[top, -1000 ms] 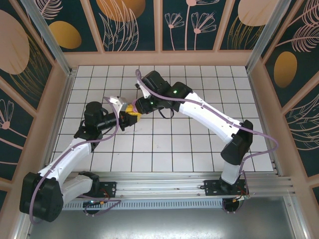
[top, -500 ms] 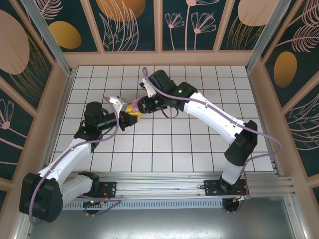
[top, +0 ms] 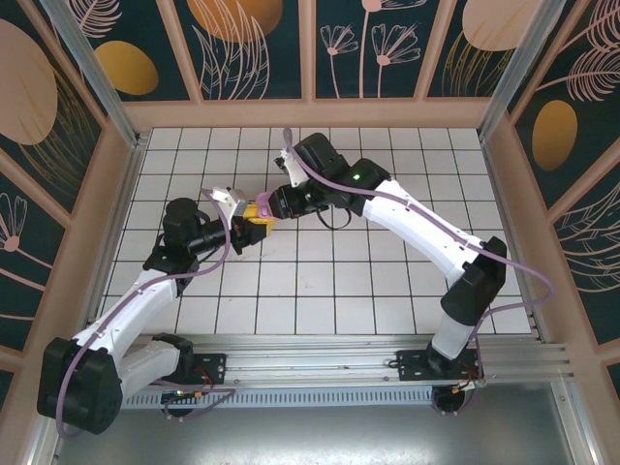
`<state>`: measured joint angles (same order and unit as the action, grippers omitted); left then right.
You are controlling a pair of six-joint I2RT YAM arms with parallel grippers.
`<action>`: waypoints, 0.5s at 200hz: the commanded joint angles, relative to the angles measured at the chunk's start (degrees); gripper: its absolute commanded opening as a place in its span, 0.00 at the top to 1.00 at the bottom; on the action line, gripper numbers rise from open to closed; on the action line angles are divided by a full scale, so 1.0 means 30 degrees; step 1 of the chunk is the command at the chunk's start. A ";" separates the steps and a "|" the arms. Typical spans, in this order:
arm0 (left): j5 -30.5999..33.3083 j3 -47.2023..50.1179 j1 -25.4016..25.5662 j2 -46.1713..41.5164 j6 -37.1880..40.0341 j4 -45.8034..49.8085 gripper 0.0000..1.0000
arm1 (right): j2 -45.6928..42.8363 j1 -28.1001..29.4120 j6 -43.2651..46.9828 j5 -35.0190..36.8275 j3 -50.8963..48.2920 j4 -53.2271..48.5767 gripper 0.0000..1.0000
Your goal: Insert the wireless bluetooth earbuds into the charging case
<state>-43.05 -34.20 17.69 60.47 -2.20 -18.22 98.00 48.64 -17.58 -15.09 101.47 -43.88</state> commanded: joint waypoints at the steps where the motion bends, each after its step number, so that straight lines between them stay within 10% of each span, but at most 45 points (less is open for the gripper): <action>1: -0.0608 -0.0372 0.0040 -0.0216 0.0132 -0.1218 1.00 | -0.1713 -0.0574 -0.0382 -0.0125 -0.0119 0.0599 0.67; 100: -0.5060 -0.0395 0.0714 0.0887 -0.1934 -0.7129 1.00 | -0.2747 -0.2107 -0.0760 -0.1503 -0.0765 0.2811 0.68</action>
<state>-52.69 -34.20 19.11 61.60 -5.39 -31.35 88.77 42.81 -19.09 -16.60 98.80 -37.82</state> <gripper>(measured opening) 0.327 0.320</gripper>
